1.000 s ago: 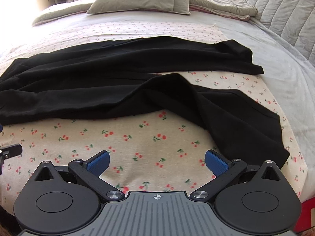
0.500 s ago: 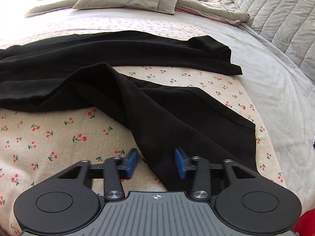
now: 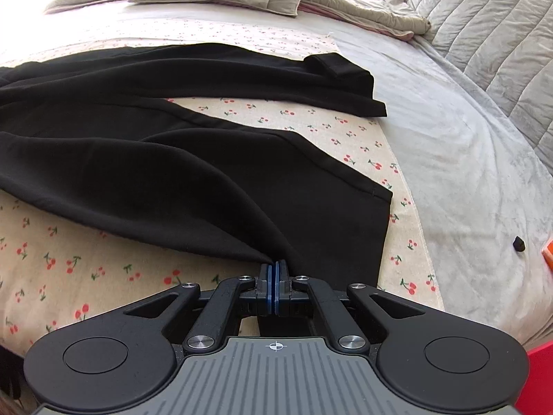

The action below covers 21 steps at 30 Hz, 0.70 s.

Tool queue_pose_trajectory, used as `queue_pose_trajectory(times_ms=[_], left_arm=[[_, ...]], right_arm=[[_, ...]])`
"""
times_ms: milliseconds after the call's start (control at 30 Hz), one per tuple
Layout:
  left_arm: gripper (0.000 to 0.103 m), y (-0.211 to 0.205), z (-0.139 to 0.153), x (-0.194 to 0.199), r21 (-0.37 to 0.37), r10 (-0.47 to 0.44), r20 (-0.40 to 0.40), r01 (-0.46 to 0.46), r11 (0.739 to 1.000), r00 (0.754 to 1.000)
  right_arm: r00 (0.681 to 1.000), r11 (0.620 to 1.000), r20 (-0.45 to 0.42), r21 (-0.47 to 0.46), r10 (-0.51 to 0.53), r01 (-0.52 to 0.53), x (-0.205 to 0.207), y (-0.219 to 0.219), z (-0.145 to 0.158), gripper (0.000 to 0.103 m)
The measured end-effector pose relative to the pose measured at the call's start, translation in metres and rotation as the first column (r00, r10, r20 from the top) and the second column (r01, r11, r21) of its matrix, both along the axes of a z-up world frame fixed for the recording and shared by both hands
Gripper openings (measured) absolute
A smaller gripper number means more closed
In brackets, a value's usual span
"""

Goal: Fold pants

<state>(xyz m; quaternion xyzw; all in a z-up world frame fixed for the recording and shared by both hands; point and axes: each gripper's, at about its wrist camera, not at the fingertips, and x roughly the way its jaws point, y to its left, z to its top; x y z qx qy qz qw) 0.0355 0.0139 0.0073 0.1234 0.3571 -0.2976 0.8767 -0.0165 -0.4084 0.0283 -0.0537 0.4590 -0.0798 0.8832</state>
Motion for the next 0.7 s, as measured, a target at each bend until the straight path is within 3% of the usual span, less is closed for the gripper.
queue_pose_trajectory(times_ms=[167, 233, 333, 367, 400, 433, 467, 533, 700], left_arm=[[0.002, 0.015, 0.006, -0.021, -0.008, -0.060, -0.040, 0.060, 0.998, 0.997], [0.002, 0.014, 0.003, -0.029, 0.042, -0.105, -0.072, 0.109, 0.993, 0.992], [0.005, 0.013, -0.004, -0.034, 0.115, -0.148, -0.084, 0.157, 0.981, 0.985], [0.012, 0.014, -0.004, -0.033, 0.113, -0.146, -0.086, 0.155, 0.981, 0.986], [0.016, 0.015, -0.005, -0.036, 0.099, -0.136, -0.066, 0.142, 0.985, 0.989], [0.031, 0.015, -0.004, -0.037, 0.082, -0.131, -0.048, 0.135, 0.988, 0.990], [0.046, 0.015, -0.002, -0.037, 0.062, -0.128, -0.031, 0.130, 0.990, 0.991], [0.059, 0.012, 0.004, -0.039, 0.016, -0.130, 0.005, 0.129, 0.991, 0.992], [0.064, -0.018, 0.004, -0.047, -0.087, -0.206, 0.031, 0.208, 0.974, 0.978]], right_arm=[[0.995, 0.997, -0.072, 0.042, 0.075, -0.072, -0.019, -0.001, 0.005, 0.000], [0.987, 0.992, -0.124, 0.086, 0.101, -0.091, -0.024, -0.002, 0.004, 0.002], [0.982, 0.983, -0.126, 0.134, 0.143, -0.126, -0.030, -0.008, 0.009, 0.025], [0.985, 0.982, -0.100, 0.140, 0.141, -0.126, -0.033, -0.012, 0.014, 0.032], [0.990, 0.983, -0.066, 0.144, 0.127, -0.117, -0.035, -0.016, 0.020, 0.050], [0.994, 0.984, -0.031, 0.147, 0.105, -0.100, -0.036, -0.021, 0.025, 0.060], [0.997, 0.985, -0.009, 0.154, 0.080, -0.077, -0.034, -0.027, 0.028, 0.060], [1.000, 0.984, 0.015, 0.177, 0.012, -0.014, -0.025, -0.043, 0.029, 0.060], [0.977, 0.947, 0.043, 0.258, -0.208, 0.190, 0.017, -0.095, -0.001, 0.056]])
